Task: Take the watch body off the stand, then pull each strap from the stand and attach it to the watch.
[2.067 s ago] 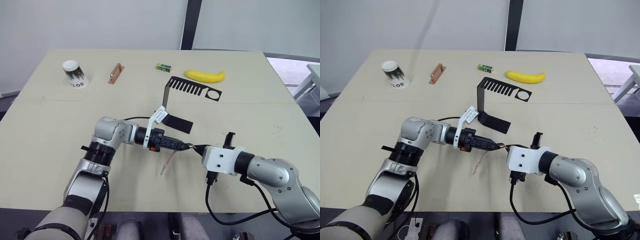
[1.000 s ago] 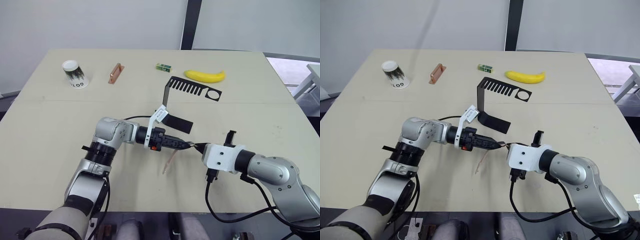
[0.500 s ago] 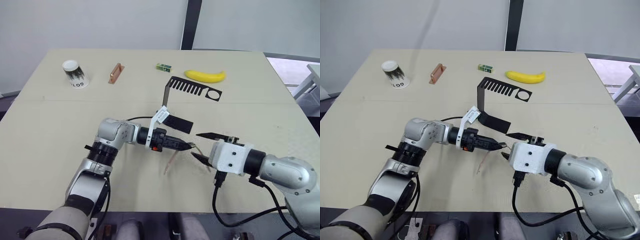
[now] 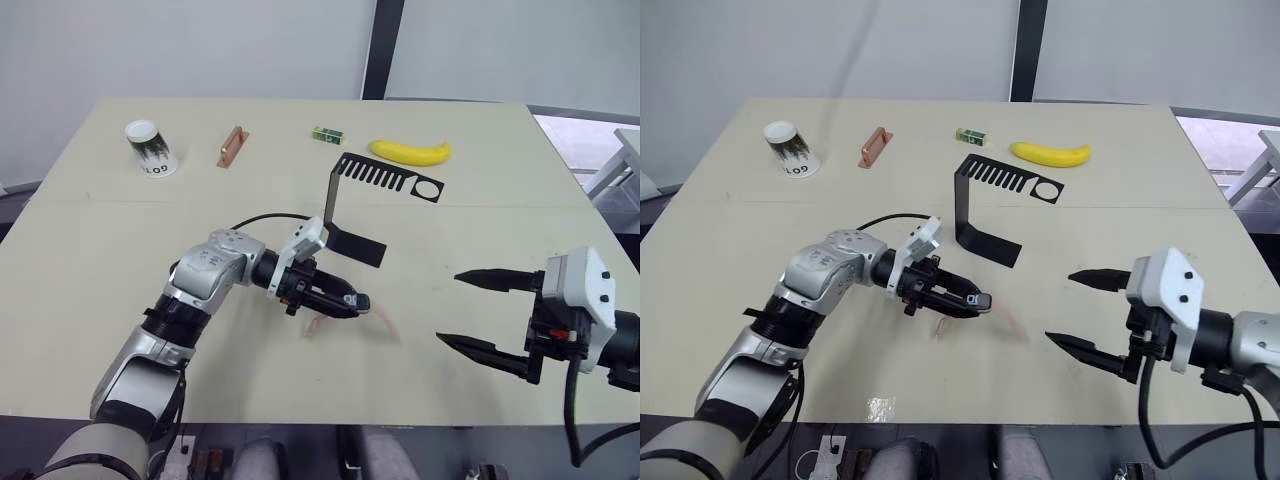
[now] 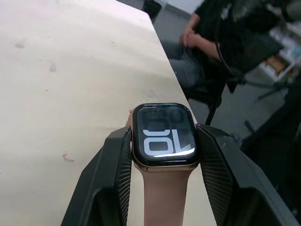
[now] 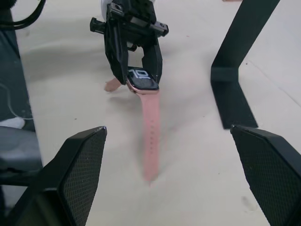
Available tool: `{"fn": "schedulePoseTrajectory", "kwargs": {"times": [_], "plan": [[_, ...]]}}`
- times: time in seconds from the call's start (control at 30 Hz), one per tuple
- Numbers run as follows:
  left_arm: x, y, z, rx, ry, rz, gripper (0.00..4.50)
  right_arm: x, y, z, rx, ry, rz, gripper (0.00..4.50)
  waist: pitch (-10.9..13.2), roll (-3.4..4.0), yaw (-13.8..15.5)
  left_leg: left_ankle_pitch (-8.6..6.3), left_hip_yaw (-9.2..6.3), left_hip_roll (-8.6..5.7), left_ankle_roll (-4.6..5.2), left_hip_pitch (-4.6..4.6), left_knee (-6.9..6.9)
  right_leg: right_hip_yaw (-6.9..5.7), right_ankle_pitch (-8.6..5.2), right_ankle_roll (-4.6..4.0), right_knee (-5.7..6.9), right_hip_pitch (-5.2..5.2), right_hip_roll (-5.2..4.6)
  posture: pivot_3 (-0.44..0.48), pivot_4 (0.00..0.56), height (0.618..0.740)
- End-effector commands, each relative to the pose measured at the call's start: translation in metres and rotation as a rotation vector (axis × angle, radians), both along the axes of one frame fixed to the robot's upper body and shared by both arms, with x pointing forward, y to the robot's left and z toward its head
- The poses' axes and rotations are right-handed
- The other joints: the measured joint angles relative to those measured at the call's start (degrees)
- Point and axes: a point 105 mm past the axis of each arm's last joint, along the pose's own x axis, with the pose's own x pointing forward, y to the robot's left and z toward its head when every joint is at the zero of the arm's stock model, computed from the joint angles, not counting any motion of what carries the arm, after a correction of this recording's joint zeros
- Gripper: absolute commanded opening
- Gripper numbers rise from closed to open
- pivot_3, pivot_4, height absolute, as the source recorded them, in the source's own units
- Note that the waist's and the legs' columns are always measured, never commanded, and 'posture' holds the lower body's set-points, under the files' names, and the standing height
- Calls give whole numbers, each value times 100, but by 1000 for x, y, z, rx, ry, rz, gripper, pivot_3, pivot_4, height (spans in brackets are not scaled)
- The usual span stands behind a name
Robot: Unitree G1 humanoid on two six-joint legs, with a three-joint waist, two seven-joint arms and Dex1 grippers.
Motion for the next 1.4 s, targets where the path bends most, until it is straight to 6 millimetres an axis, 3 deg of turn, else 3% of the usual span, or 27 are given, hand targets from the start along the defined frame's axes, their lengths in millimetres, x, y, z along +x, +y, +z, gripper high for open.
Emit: {"fn": "schedulePoseTrajectory", "kwargs": {"times": [0.03,0.37,0.83,1.4], "plan": [[-10,3,9,-27,-215,-97,1598,-5,1,6,9,5,26,4474,0,0,6,0,-1,0,0,-1,0,0,0,0,-1,0,0,0,150,740],[0,9,0,-10,-543,-56,1598,-6,2,-5,-63,-22,30,4474,0,0,9,-2,-1,-1,4,-3,-1,0,2,4,-6,1,0,0,150,740],[-5,11,-22,124,-387,49,1598,-3,4,-11,-57,-40,14,4474,0,0,-1,-2,1,1,4,-1,0,2,1,4,-4,1,2,0,150,740],[-11,9,-24,103,-484,45,1598,-5,10,-17,-90,-75,28,4474,0,0,2,-2,2,1,4,0,0,4,1,5,-4,2,3,0,150,740]]}}
